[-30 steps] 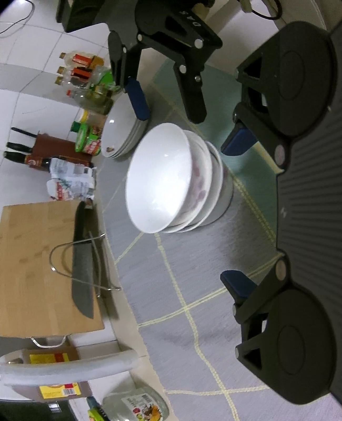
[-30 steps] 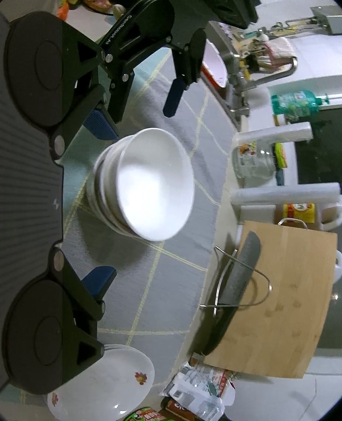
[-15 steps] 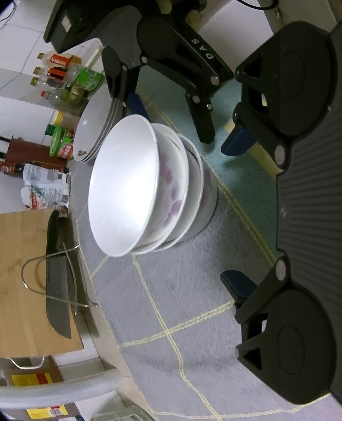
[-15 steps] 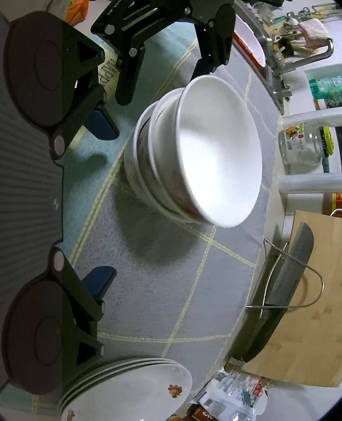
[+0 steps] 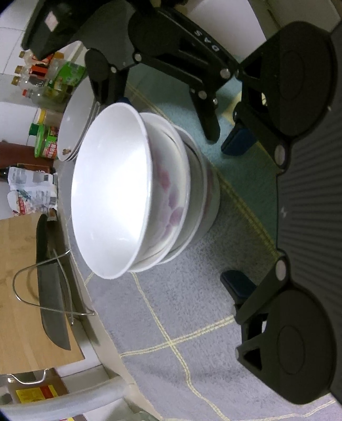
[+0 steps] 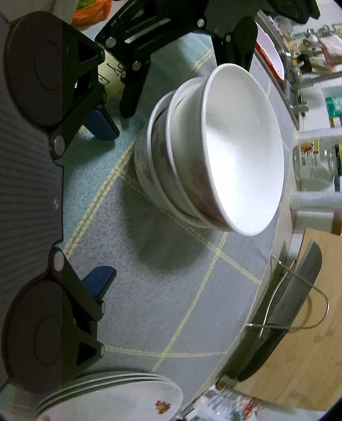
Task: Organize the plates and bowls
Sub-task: 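Close the left gripper on one side of the bowl stack while the right gripper grips the opposite side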
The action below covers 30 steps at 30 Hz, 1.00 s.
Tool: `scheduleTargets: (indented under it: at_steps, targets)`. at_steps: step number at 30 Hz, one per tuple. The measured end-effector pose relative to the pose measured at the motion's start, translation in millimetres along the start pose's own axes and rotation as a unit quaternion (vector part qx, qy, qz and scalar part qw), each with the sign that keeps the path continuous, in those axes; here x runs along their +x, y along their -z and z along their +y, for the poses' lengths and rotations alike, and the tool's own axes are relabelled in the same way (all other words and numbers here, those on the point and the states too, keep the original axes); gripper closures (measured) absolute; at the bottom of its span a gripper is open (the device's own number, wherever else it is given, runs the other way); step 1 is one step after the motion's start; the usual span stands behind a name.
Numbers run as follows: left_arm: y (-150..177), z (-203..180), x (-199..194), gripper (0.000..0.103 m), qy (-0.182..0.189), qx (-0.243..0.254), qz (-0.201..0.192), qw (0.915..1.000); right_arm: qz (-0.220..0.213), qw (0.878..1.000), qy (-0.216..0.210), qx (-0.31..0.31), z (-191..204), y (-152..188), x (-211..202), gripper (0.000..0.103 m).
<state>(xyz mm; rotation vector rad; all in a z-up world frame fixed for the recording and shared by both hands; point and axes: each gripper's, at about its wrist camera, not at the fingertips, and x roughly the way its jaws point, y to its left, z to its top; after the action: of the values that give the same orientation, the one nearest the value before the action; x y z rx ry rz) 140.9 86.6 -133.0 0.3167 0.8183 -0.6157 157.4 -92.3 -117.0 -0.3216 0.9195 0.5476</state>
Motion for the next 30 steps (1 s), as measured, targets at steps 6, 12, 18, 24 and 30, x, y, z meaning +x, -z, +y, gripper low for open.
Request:
scheduleTargets:
  at_steps: [6,12,18,24,30]
  targets:
    - [-2,0,4,0.0,-0.005,0.013,0.004,0.9999,-0.016,0.999,-0.025,-0.038,-5,2,0,0.0]
    - [1,0,3,0.0,-0.005,0.013,-0.008,0.9999,-0.039,0.996,-0.047,-0.063,-13,7,-2,0.0]
    - [2,2,4,0.0,0.001,0.02,-0.019,0.9996,-0.037,0.996,-0.051,-0.071,-16,6,-1,0.0]
    - [2,8,7,0.0,0.02,0.043,-0.038,0.9982,-0.027,0.996,-0.051,-0.074,-14,0,2,0.0]
    - [1,13,9,0.0,0.042,0.066,-0.046,0.9959,-0.017,0.996,-0.045,-0.069,-11,-8,7,0.0]
